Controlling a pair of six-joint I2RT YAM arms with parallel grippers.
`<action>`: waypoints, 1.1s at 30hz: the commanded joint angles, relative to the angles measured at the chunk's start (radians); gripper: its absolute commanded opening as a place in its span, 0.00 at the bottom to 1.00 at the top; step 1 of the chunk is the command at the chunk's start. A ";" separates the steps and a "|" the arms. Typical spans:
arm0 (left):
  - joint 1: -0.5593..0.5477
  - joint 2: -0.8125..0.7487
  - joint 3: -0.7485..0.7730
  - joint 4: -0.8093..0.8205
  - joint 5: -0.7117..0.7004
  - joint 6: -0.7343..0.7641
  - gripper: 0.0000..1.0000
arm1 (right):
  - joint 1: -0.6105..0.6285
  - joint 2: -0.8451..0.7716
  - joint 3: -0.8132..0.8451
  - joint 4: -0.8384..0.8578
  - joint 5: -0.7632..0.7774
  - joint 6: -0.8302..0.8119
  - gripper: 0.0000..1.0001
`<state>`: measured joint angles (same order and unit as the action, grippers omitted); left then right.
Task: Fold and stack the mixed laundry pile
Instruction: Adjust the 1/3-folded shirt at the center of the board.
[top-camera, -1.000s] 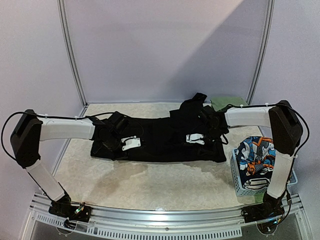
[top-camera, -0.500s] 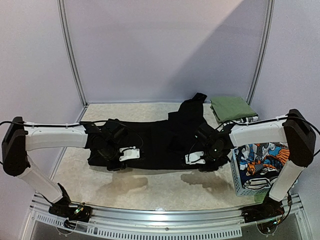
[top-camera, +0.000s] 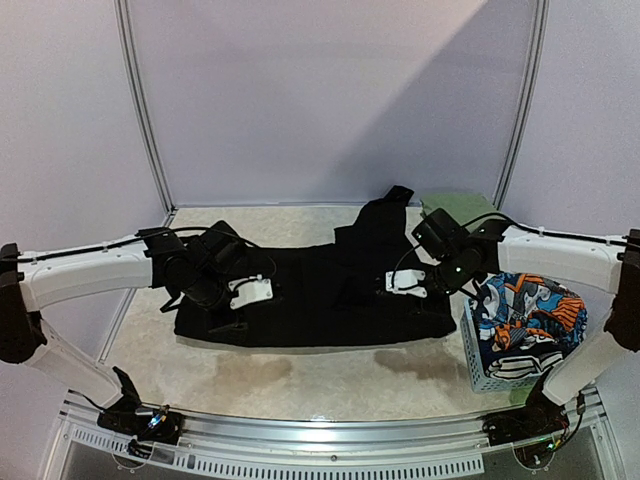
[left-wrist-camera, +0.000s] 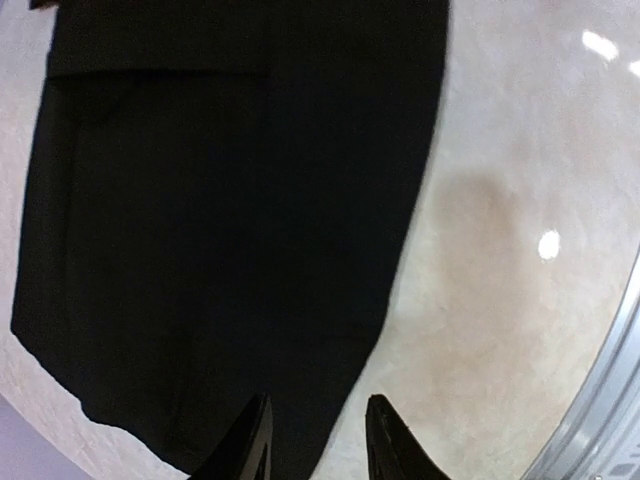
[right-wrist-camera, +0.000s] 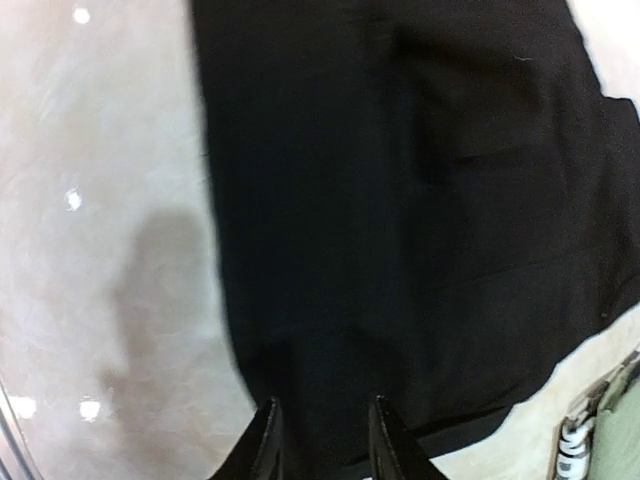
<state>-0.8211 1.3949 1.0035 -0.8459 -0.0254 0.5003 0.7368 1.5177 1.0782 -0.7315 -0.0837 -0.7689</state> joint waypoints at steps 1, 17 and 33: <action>0.014 0.053 0.062 0.111 -0.089 -0.220 0.30 | -0.078 0.076 0.049 0.003 -0.071 0.045 0.26; 0.185 0.235 -0.068 0.016 -0.076 -0.848 0.13 | -0.132 0.125 -0.123 0.050 0.022 0.016 0.15; 0.244 0.106 -0.106 -0.079 -0.095 -0.934 0.13 | -0.052 0.072 -0.155 0.018 0.043 0.075 0.16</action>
<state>-0.5903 1.5715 0.8516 -0.8570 -0.1093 -0.4057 0.6743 1.6337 0.8909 -0.6388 -0.0086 -0.7235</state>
